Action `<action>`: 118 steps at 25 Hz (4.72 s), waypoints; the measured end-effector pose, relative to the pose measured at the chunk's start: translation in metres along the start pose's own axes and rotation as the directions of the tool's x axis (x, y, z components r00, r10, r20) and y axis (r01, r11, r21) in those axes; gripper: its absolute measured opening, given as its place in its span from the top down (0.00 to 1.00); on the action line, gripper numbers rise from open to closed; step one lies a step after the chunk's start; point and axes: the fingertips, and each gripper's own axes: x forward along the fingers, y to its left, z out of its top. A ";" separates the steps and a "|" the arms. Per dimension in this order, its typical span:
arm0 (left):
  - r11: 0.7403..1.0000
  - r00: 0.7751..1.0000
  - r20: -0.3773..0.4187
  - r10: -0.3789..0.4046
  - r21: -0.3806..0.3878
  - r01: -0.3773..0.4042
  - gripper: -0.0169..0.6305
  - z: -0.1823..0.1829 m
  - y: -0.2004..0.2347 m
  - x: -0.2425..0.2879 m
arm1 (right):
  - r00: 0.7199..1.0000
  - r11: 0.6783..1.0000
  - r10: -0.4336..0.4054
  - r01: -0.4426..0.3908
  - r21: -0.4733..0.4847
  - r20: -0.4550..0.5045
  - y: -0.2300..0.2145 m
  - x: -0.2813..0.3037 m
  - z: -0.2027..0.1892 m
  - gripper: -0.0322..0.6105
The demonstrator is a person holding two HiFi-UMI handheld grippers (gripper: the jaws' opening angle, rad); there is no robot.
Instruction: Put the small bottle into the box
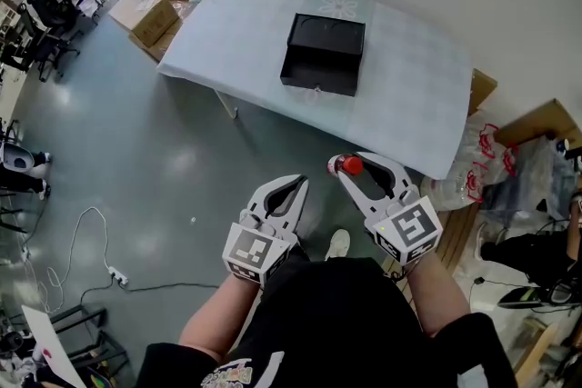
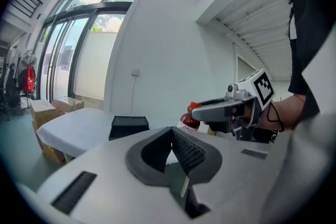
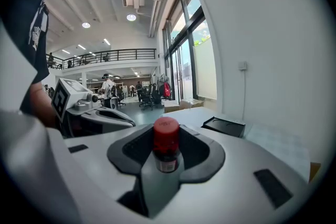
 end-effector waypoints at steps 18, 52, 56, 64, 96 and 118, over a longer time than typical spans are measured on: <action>1.000 1.000 0.013 -0.005 -0.008 0.005 0.96 0.005 0.058 -0.021 | 1.000 1.000 -0.009 0.009 -0.001 -0.004 0.022 0.058 0.019 0.72; 0.999 0.999 0.014 -0.051 0.003 0.051 0.96 -0.003 0.154 -0.067 | 0.999 0.999 -0.039 0.039 0.004 -0.008 0.068 0.163 0.036 0.72; 0.999 0.999 0.012 -0.046 0.009 0.045 0.96 0.001 0.155 -0.057 | 0.999 0.999 -0.036 0.036 0.005 -0.003 0.055 0.165 0.039 0.72; 0.999 0.999 -0.004 -0.032 0.006 0.032 0.96 0.007 0.156 -0.015 | 1.000 1.000 -0.027 0.027 0.014 -0.013 0.007 0.167 0.037 0.72; 0.997 0.997 -0.071 0.000 -0.077 -0.006 0.96 -0.006 0.173 0.175 | 0.992 0.999 0.026 -0.022 0.030 -0.120 -0.201 0.230 -0.009 0.72; 0.983 0.987 -0.155 0.031 -0.172 -0.058 0.96 -0.045 0.211 0.226 | 0.964 0.996 0.083 -0.072 0.051 -0.252 -0.255 0.315 -0.088 0.72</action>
